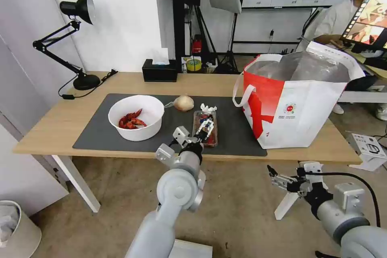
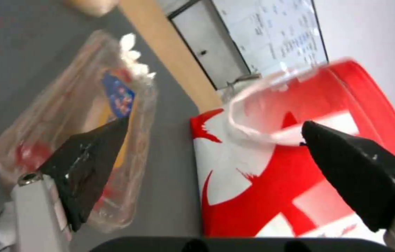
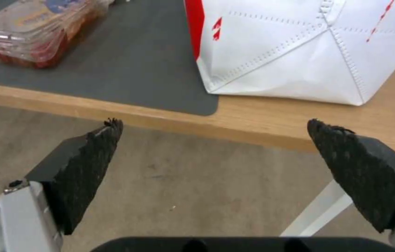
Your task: Pick up the trash from the table and place it into the takeout bag.
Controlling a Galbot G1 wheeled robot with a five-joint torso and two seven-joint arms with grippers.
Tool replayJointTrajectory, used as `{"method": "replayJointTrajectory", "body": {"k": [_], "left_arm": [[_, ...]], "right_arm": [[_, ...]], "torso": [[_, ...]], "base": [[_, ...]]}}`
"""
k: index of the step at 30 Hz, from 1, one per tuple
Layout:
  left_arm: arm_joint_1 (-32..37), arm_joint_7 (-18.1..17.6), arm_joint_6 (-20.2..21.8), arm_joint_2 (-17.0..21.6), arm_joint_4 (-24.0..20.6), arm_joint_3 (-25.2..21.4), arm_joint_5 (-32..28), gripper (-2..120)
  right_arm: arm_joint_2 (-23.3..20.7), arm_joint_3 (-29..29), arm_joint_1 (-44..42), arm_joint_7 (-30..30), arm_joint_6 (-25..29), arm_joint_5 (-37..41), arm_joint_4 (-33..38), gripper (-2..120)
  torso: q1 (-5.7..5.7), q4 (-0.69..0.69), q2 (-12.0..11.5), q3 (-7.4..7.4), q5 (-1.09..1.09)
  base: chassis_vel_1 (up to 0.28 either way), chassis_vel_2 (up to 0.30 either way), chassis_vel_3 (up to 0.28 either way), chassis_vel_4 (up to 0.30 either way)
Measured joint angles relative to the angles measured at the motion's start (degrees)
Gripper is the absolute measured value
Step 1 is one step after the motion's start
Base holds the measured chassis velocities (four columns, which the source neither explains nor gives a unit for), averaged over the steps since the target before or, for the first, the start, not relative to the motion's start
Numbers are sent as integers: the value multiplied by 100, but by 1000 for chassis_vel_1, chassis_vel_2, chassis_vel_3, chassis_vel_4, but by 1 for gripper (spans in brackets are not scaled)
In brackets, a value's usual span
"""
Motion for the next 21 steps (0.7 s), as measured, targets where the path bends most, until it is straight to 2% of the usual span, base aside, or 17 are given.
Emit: {"method": "replayJointTrajectory", "body": {"k": [1,4,5,6,8,9,11,12,13,16,17,20,21], "left_arm": [[0,0,0,0,0,0,0,100],[-226,214,339,395,54,232,828,100],[-226,214,339,395,54,232,828,100],[-360,272,437,577,97,345,1084,100],[-618,586,502,940,229,553,1678,100],[-618,586,502,940,229,553,1678,100],[-869,931,505,1286,385,737,2239,99],[-1010,1052,503,1466,469,852,2474,95],[-1010,1052,503,1466,469,852,2474,95],[-1446,1383,503,1912,732,1164,2887,80],[-1446,1383,503,1912,732,1164,2887,80],[-1817,1750,482,2184,1015,1380,2956,65],[-1817,1750,482,2184,1015,1380,2956,65]], "right_arm": [[0,0,0,0,0,0,0,100],[6,23,-8,0,3,2,33,100],[6,23,-8,0,3,2,33,100],[15,29,-13,0,4,3,48,100],[27,36,-27,0,10,3,73,100],[27,36,-27,0,10,3,73,100],[32,45,-39,0,16,5,86,100],[34,49,-40,1,22,7,94,100],[34,49,-40,1,22,7,94,100],[54,54,-39,6,55,14,96,100],[54,54,-39,6,55,14,96,100],[79,38,-28,7,73,14,82,100],[79,38,-28,7,73,14,82,100]], "torso": [[0,0,0,0,0],[0,1,0,0,-1],[0,1,0,0,-1],[0,1,0,0,-1],[0,0,0,0,-1],[0,0,0,0,-1],[0,1,0,0,-1],[0,1,0,1,-1],[0,1,0,1,-1],[0,0,0,0,-1],[0,0,0,0,-1],[0,0,0,1,-1],[0,0,0,1,-1]], "base": [[0,0,0,0],[0,0,0,0],[0,0,0,0],[0,0,0,0],[0,0,0,0],[0,0,0,0],[0,0,0,0],[0,0,0,0],[0,0,0,0],[0,0,0,0],[0,0,0,0],[0,0,0,0],[0,0,0,0]]}}
